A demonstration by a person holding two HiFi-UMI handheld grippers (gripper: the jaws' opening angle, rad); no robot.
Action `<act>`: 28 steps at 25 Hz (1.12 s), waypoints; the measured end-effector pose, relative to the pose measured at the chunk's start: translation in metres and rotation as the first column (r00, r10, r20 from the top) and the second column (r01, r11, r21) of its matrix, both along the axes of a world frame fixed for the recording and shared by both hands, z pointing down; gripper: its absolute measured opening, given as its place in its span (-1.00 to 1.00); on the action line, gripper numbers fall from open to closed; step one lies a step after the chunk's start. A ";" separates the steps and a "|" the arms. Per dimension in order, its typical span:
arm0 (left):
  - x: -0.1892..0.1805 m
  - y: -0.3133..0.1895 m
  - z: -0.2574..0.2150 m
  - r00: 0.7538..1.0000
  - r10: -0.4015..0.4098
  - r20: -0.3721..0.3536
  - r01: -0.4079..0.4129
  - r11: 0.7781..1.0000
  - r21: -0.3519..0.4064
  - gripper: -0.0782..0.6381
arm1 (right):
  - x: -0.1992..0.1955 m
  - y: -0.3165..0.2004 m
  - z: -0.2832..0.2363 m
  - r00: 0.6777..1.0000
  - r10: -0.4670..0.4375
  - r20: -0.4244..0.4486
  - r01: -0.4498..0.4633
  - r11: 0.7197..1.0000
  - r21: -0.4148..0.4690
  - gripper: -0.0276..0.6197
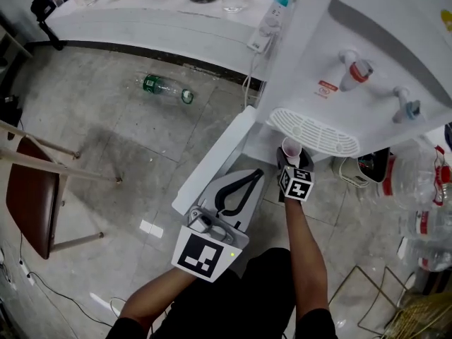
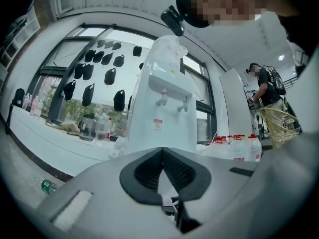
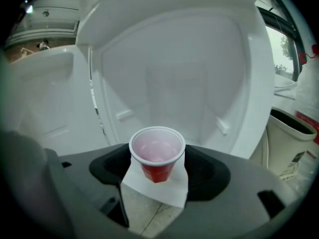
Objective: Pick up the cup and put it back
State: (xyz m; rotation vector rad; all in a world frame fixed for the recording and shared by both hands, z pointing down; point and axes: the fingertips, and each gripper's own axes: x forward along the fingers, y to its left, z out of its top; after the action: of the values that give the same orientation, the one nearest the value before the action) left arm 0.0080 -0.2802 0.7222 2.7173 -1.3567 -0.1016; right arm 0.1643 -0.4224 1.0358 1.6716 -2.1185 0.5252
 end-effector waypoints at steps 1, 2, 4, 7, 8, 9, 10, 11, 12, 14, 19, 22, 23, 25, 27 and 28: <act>-0.001 0.002 -0.004 1.000 -0.006 0.001 0.006 1.000 0.007 -0.76 | -0.002 0.009 -0.008 1.000 -0.007 0.013 0.007 1.000 0.001 0.09; -0.003 0.003 -0.008 1.000 -0.011 0.004 0.011 1.000 0.016 -0.76 | -0.005 0.017 -0.015 0.999 -0.021 0.025 0.021 1.000 0.001 0.09; -0.005 0.005 -0.019 1.000 -0.009 0.029 0.008 0.999 0.040 -0.76 | -0.011 0.034 -0.030 0.997 -0.070 0.031 0.070 0.998 -0.004 0.09; -0.006 0.005 -0.042 0.998 -0.001 0.059 -0.004 0.997 0.077 -0.76 | -0.014 0.059 -0.057 0.990 -0.136 0.022 0.136 0.991 -0.005 0.08; -0.006 0.005 -0.050 0.998 -0.006 0.063 0.000 0.996 0.092 -0.76 | -0.015 0.068 -0.067 0.988 -0.150 0.025 0.150 0.989 -0.005 0.08; -0.007 0.006 -0.058 0.998 -0.013 0.065 0.006 0.994 0.105 -0.76 | -0.016 0.077 -0.077 0.986 -0.163 0.031 0.163 0.987 -0.005 0.08; -0.007 0.007 -0.065 0.998 -0.021 0.065 0.013 0.993 0.115 -0.76 | -0.017 0.086 -0.087 0.984 -0.176 0.039 0.176 0.984 -0.005 0.08; -0.007 0.008 -0.071 0.998 -0.026 0.064 0.017 0.992 0.123 -0.76 | -0.018 0.093 -0.097 0.981 -0.190 0.048 0.190 0.982 -0.003 0.08; -0.006 0.009 -0.077 0.997 -0.028 0.065 0.020 0.991 0.131 -0.76 | -0.019 0.100 -0.107 0.977 -0.202 0.059 0.203 0.979 -0.001 0.08; -0.005 0.013 -0.086 0.997 -0.032 0.073 0.022 0.990 0.141 -0.76 | -0.021 0.116 -0.129 0.970 -0.230 0.078 0.231 0.973 0.000 0.08; -0.003 0.024 -0.100 0.996 -0.040 0.074 0.030 0.990 0.135 -0.76 | -0.020 0.157 -0.178 0.952 -0.294 0.080 0.296 0.955 -0.010 0.08; 0.004 0.028 -0.109 0.996 -0.035 0.077 0.024 0.990 0.139 -0.76 | -0.018 0.174 -0.211 0.941 -0.328 0.087 0.329 0.944 0.002 0.08; 0.007 0.029 -0.112 0.996 -0.031 0.080 0.019 0.990 0.142 -0.76 | -0.018 0.178 -0.224 0.937 -0.337 0.088 0.337 0.941 0.014 0.08; 0.014 0.030 -0.116 0.996 -0.019 0.085 0.007 0.989 0.144 -0.76 | -0.015 0.181 -0.251 0.932 -0.349 0.094 0.347 0.937 0.044 0.08; 0.020 0.031 -0.120 0.996 -0.006 0.089 -0.007 0.990 0.144 -0.76 | -0.011 0.181 -0.277 0.929 -0.358 0.096 0.352 0.933 0.076 0.07; 0.023 0.031 -0.122 0.996 0.000 0.093 -0.013 0.990 0.143 -0.76 | -0.009 0.180 -0.288 0.928 -0.361 0.091 0.353 0.931 0.089 0.08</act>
State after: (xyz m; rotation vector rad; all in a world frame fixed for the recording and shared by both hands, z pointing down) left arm 0.0307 -0.2488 0.6000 2.8783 -1.4173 -0.0765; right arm 0.1554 -0.2425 0.7479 1.2675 -2.4722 0.4366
